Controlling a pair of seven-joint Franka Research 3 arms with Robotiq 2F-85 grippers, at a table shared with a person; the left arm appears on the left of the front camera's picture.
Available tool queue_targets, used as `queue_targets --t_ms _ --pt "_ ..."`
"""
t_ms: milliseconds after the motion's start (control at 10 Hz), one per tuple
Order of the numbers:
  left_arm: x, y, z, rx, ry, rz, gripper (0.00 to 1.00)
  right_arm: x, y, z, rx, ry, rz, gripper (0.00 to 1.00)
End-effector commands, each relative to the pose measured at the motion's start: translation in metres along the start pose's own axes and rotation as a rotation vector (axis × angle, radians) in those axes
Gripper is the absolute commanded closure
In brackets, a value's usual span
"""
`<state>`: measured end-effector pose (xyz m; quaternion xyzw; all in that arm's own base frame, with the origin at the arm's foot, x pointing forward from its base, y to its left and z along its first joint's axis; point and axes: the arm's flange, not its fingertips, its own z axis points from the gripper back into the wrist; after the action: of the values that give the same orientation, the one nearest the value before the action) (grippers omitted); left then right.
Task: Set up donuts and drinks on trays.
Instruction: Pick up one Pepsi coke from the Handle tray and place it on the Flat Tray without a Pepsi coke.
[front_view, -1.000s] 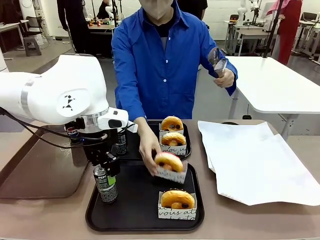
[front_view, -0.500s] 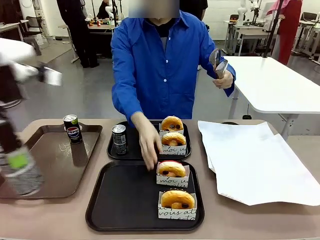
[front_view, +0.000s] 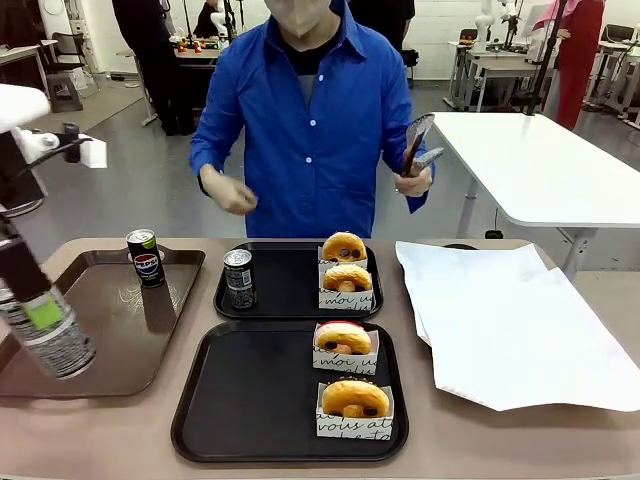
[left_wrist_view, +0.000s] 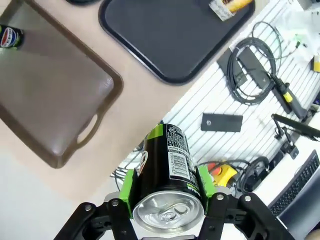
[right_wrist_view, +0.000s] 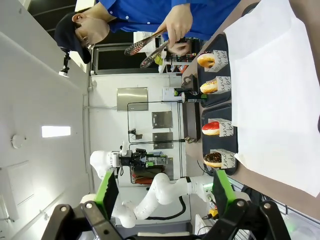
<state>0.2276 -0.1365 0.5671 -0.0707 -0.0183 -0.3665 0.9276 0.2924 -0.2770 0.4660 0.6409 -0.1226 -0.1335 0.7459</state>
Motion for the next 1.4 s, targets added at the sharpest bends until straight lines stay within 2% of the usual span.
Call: queue_targets --t_ms 0,200,400,800,1300 --pt "0.043 -0.012 -0.028 0.047 -0.026 0.072 0.41 -0.001 0.002 0.000 0.014 -0.001 0.005 0.00" --pt "0.111 -0.013 -0.078 0.071 0.068 0.170 0.41 -0.001 0.002 0.000 0.014 -0.001 0.005 0.00" --pt "0.155 -0.024 -0.126 0.087 0.076 0.229 0.41 -0.001 0.002 0.000 0.014 -0.001 0.005 0.00" --pt "0.200 -0.016 -0.169 0.105 0.058 0.240 0.41 -0.001 0.002 0.000 0.014 -0.001 0.005 0.00" --pt "0.212 -0.006 -0.193 0.135 0.075 0.252 0.41 -0.001 0.002 0.000 0.014 -0.001 0.005 0.00"
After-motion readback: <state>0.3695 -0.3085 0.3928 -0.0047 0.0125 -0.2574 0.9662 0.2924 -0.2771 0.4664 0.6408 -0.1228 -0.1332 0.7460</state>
